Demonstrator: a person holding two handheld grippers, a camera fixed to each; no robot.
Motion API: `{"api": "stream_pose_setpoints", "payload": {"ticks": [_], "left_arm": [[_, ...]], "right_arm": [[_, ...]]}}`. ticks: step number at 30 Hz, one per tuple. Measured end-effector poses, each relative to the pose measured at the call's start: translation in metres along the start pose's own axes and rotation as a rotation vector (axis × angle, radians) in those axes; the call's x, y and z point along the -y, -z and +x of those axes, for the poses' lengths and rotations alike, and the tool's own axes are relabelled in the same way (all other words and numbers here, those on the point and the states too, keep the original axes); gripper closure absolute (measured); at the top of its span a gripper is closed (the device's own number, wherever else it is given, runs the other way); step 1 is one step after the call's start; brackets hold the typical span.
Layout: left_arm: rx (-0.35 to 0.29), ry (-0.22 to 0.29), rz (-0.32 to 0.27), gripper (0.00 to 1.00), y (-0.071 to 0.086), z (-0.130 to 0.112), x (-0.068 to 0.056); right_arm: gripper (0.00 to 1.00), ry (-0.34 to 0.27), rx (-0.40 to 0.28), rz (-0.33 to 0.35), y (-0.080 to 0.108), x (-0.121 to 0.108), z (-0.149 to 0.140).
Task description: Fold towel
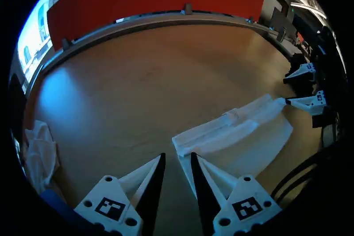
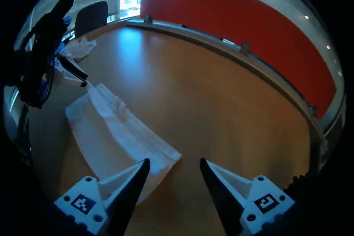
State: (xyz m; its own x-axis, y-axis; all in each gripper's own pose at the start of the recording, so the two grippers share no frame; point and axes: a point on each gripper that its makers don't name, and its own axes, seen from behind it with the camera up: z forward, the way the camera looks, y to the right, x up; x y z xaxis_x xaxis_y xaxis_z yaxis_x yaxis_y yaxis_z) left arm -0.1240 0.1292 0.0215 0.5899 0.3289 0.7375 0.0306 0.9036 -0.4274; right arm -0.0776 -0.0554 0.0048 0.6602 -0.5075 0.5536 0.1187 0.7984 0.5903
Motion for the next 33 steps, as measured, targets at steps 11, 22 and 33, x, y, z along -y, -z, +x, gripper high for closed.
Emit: {"api": "stream_pose_setpoints", "payload": {"ticks": [11,22,33], "left_arm": [[-0.012,0.024,-0.021,0.02,0.007,0.000,0.000],[-0.024,0.034,-0.026,0.02,0.016,-0.006,-0.003],[-0.052,0.071,-0.008,0.02,0.038,-0.016,-0.001]], "right_arm": [[0.05,0.001,-0.007,0.000,0.005,0.000,0.000],[0.05,0.001,-0.012,0.013,0.013,0.008,-0.004],[0.05,-0.001,-0.007,0.026,0.023,0.021,-0.015]]}}
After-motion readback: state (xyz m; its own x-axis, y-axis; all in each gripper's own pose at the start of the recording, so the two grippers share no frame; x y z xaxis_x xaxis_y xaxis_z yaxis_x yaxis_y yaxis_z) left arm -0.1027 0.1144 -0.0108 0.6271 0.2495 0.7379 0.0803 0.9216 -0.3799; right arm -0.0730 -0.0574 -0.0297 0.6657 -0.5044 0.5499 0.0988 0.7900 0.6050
